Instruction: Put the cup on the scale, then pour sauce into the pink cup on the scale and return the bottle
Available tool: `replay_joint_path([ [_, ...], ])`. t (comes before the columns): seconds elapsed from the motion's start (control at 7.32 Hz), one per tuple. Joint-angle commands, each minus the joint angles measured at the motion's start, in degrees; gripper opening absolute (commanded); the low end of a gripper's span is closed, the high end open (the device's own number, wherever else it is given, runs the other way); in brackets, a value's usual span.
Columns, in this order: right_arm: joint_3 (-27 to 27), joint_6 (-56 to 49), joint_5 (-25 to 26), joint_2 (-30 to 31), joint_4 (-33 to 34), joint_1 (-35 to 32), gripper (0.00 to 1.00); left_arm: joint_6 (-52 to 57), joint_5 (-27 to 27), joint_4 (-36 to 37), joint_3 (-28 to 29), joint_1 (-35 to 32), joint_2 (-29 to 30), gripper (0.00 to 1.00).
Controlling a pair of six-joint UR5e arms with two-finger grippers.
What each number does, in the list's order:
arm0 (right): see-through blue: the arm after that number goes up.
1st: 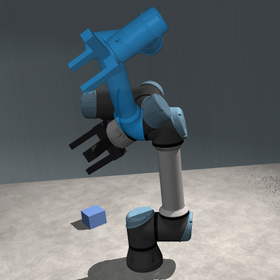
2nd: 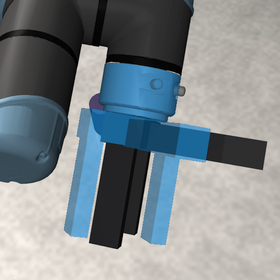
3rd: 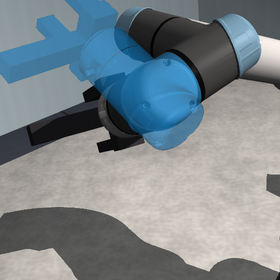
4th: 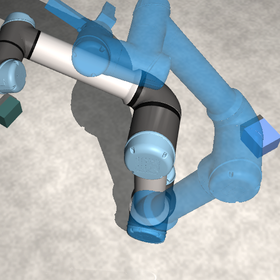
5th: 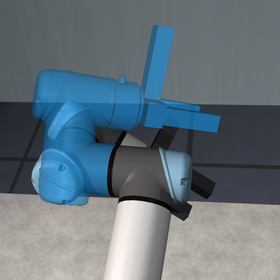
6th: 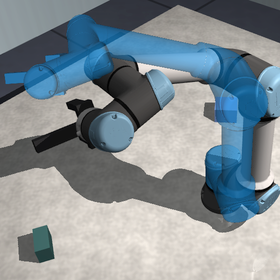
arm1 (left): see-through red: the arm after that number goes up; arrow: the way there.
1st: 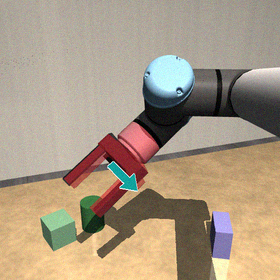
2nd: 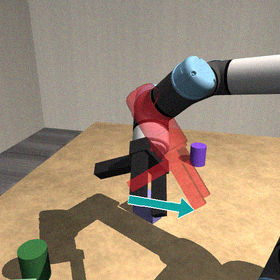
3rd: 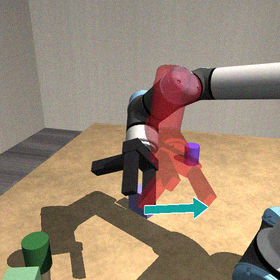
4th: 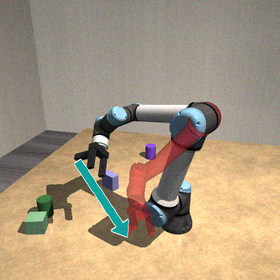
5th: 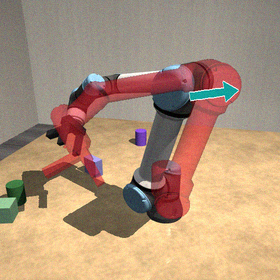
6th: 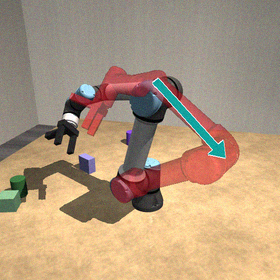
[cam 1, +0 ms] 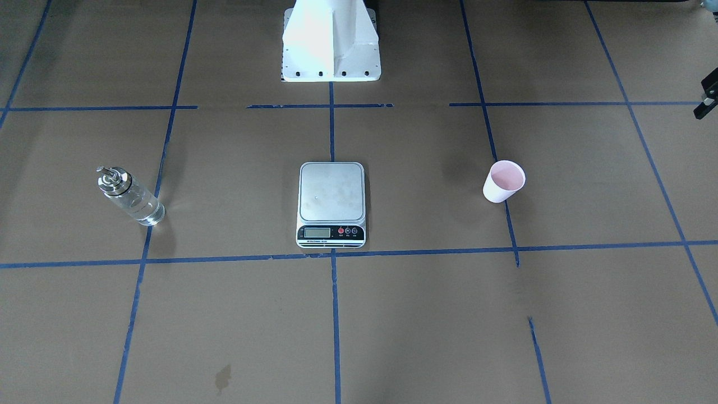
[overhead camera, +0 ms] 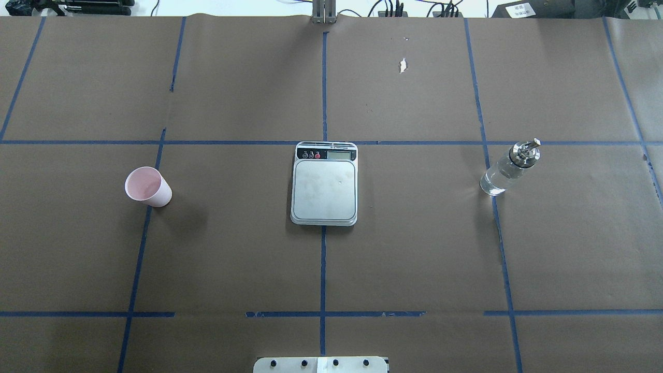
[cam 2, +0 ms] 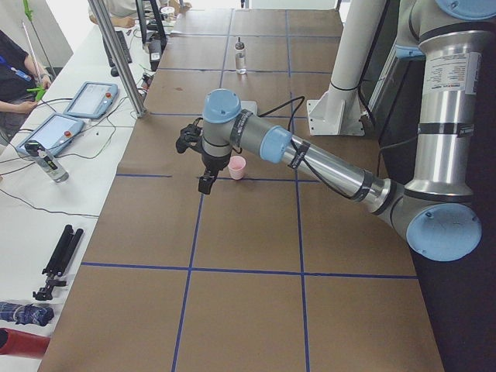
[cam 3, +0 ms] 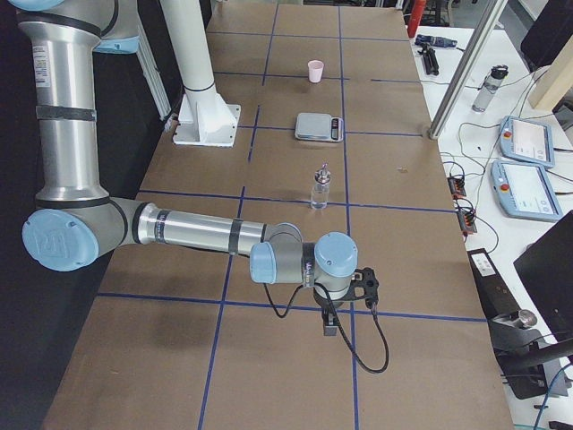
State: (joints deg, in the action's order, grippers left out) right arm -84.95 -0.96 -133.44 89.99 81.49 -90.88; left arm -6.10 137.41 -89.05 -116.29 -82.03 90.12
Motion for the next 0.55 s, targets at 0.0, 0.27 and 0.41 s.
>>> replay_joint_path([
  [0.0, -0.13, 2.43, -0.42, -0.78, -0.10, 0.09, 1.00, -18.24, 1.81, -6.00, -1.74, 4.93, 0.05, 1.00],
  [0.27, -1.00, 5.87, -0.95, -1.22, -0.19, 0.18, 1.00, -28.21, -4.39, -10.88, -2.27, 15.01, -0.30, 1.00],
  [0.41, -1.88, 5.97, -1.21, -1.22, -0.19, 0.09, 1.00, -36.10, -5.82, -11.23, -2.27, 18.63, -0.04, 1.00],
])
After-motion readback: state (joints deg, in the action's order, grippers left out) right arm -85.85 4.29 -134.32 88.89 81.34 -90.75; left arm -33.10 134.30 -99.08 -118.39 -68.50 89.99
